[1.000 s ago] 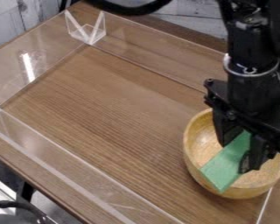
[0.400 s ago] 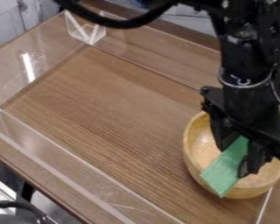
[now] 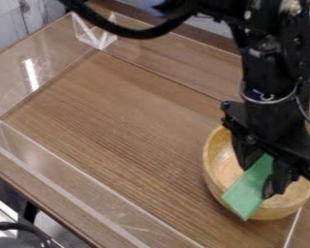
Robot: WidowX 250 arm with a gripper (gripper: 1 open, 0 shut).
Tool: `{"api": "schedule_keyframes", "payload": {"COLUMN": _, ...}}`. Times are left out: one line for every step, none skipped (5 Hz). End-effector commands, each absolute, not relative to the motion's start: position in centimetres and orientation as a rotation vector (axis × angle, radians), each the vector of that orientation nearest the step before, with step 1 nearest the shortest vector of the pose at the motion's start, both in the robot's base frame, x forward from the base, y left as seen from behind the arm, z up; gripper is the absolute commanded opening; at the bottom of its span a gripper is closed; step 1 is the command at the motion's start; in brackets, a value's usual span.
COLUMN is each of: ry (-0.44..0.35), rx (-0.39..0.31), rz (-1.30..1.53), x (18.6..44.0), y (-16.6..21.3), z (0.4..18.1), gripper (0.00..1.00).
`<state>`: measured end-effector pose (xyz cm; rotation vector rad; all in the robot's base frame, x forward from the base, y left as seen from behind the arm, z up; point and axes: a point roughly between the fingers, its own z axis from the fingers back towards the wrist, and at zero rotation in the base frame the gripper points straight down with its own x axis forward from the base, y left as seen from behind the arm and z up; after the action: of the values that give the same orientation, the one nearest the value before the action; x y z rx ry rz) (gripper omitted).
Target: Put the green block in the brown bowl
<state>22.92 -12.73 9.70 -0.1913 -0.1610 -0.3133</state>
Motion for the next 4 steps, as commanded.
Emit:
{"api": "schedule_keyframes", "payload": {"ry": -0.197, "rx": -0.205, "rz": -0.300, "x": 23.73, "y": -12.71, "z": 10.27, "gripper": 0.00}}
{"api": "schedule_keyframes", "payload": {"ry": -0.195, "rx": -0.209, "rz": -0.294, "x": 23.96, "y": -12.65, "z": 9.93, "gripper": 0.00}}
{"api": "schedule_keyframes", "payload": {"ry": -0.191, "rx": -0.212, "rz": -0.288, "x": 24.17, "y": -12.60, "z": 9.59, "gripper": 0.00}}
{"api": "schedule_keyframes", "payload": {"ry": -0.187, "rx": -0.215, "rz": -0.281, "x": 24.35, "y": -12.59, "z": 9.28, "gripper": 0.00}}
